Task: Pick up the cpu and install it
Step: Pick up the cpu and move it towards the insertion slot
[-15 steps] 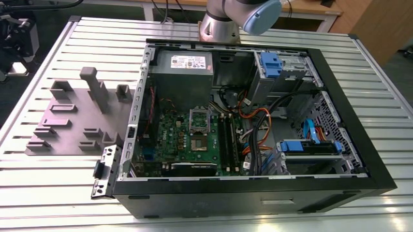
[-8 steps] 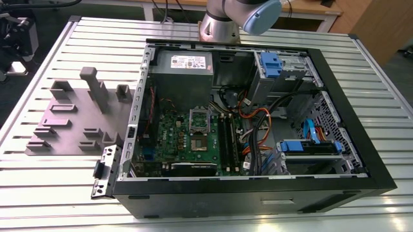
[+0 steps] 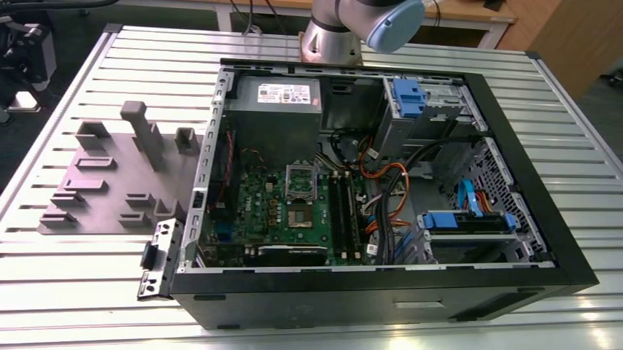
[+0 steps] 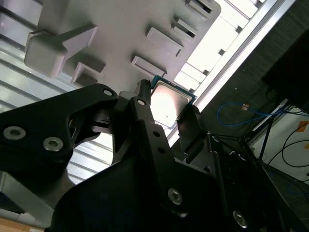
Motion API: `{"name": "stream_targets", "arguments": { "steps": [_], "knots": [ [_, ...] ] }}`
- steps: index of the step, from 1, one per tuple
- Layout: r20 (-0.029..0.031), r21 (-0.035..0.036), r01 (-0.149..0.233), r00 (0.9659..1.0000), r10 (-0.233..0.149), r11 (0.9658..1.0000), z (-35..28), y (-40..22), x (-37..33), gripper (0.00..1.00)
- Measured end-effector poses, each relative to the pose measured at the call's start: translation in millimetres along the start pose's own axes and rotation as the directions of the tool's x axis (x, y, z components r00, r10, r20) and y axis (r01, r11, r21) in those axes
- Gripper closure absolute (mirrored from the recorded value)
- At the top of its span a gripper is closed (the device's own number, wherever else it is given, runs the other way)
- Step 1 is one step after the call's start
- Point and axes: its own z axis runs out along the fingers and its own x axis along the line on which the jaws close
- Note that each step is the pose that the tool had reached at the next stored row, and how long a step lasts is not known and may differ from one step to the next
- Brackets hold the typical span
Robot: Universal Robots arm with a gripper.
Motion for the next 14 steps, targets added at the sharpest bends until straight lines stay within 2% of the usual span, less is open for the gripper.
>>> {"name": "stream_targets", "arguments": {
  "steps": [5,8,14],
  "knots": [
    [-0.0001,0.0040,0.000,1.0000,0.000,1.0000,-1.3,0.0,0.0,0.53],
    [-0.0002,0.0044,0.000,1.0000,0.000,1.0000,-3.5,0.1,0.0,0.53],
    [-0.0002,0.0045,0.000,1.0000,0.000,1.0000,-3.9,0.1,0.0,0.53]
  ]
}}
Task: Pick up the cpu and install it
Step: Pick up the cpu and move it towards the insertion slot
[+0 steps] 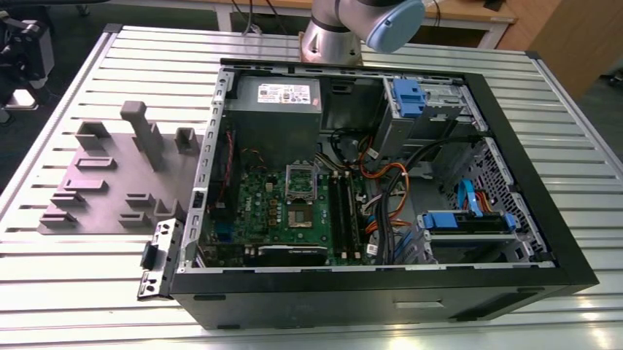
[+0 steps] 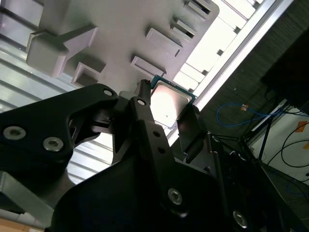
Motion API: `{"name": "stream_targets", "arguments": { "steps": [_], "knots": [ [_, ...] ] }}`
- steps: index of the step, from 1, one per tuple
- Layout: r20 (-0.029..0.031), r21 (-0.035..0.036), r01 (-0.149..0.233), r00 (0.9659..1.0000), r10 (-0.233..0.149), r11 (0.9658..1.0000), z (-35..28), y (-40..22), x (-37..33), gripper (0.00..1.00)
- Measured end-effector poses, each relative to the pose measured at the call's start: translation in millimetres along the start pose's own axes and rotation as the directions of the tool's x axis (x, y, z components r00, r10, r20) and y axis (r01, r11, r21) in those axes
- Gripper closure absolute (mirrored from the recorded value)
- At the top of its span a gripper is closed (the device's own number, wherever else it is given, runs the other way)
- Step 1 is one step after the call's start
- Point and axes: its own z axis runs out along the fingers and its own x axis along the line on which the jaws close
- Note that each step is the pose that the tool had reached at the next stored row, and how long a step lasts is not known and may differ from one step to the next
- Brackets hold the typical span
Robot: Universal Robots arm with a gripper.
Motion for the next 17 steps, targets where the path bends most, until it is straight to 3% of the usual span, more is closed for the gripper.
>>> {"name": "stream_targets", "arguments": {
  "steps": [17],
  "knots": [
    [0.0001,-0.0001,0.000,1.0000,0.000,1.0000,-4.6,0.0,0.0,0.53]
  ]
}}
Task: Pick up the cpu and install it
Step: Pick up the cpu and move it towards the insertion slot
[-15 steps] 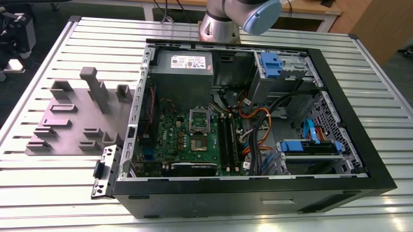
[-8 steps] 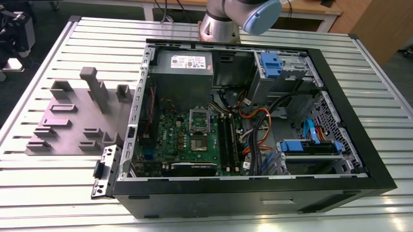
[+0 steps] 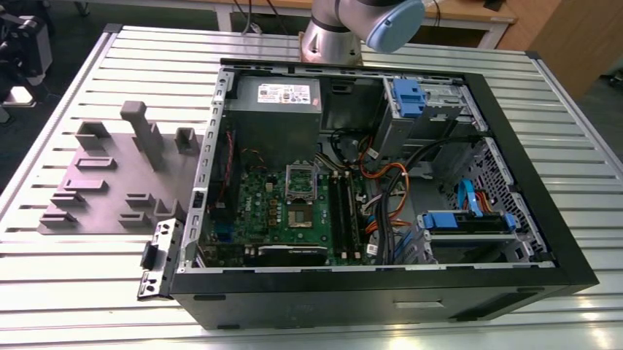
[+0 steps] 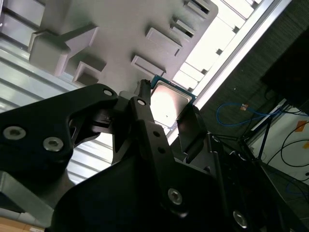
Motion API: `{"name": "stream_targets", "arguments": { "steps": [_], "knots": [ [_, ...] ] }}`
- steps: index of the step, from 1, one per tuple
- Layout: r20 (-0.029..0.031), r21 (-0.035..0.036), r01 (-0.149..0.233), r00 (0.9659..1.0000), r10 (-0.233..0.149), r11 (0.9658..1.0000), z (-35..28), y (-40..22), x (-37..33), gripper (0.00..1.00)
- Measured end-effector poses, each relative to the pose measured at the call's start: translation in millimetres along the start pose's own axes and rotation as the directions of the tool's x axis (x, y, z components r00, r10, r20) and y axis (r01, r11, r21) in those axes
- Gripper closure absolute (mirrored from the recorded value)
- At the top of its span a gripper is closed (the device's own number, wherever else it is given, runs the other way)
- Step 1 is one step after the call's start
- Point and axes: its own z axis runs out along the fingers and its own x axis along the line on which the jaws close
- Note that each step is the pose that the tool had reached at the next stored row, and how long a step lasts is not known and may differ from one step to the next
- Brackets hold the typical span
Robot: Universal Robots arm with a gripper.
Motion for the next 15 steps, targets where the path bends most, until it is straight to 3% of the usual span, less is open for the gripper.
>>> {"name": "stream_targets", "arguments": {
  "steps": [15],
  "knots": [
    [-0.0001,0.0001,0.000,1.0000,0.000,1.0000,-3.8,0.0,0.1,0.53]
  ]
}}
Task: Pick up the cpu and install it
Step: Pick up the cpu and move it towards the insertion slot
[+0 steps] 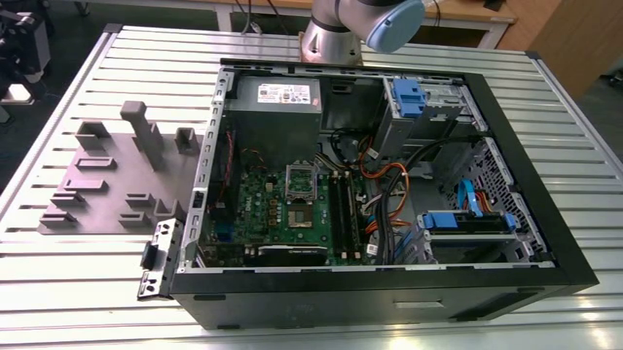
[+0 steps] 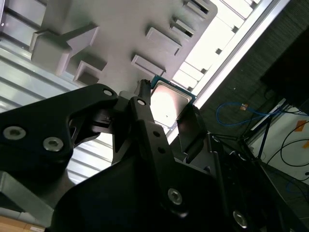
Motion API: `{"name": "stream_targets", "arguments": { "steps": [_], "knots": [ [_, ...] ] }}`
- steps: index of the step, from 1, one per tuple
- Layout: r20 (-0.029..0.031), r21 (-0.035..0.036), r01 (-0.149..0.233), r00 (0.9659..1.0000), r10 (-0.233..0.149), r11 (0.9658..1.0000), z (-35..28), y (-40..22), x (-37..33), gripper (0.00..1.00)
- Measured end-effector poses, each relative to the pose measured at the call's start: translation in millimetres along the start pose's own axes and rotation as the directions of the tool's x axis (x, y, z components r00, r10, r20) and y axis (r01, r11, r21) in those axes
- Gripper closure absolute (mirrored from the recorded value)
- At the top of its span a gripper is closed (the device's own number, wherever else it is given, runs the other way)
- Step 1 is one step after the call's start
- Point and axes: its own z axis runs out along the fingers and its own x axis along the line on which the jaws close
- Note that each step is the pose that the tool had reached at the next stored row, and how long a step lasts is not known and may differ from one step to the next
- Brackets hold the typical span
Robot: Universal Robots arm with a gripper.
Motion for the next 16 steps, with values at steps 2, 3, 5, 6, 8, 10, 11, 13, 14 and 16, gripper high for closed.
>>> {"name": "stream_targets", "arguments": {
  "steps": [2,3,5,6,8,10,11,13,14,16],
  "knots": [
    [0.0000,0.0000,0.000,1.0000,0.000,1.0000,-0.8,0.0,0.0,0.53],
    [0.0000,0.0000,0.000,1.0000,0.000,1.0000,-1.2,0.0,0.0,0.53],
    [0.0002,-0.0001,0.000,1.0000,0.000,1.0000,-1.7,0.0,0.0,0.53],
    [0.0000,0.0000,0.000,1.0000,0.000,1.0000,-2.2,0.0,0.0,0.53],
    [0.0000,0.0000,0.000,1.0000,0.000,1.0000,-2.9,0.0,0.0,0.53],
    [0.0000,0.0000,0.000,1.0000,0.000,1.0000,-4.0,0.0,0.0,0.53],
    [0.0000,0.0000,0.000,1.0000,0.000,1.0000,-4.6,0.1,0.0,0.53],
    [0.0000,-0.0001,0.000,1.0000,0.000,1.0000,-5.7,0.0,0.0,0.53],
    [0.0001,0.0000,0.000,1.0000,0.000,1.0000,-6.3,0.0,0.0,0.53],
    [0.0000,0.0000,0.000,1.0000,0.000,1.0000,-7.5,0.1,0.1,0.53]
  ]
}}
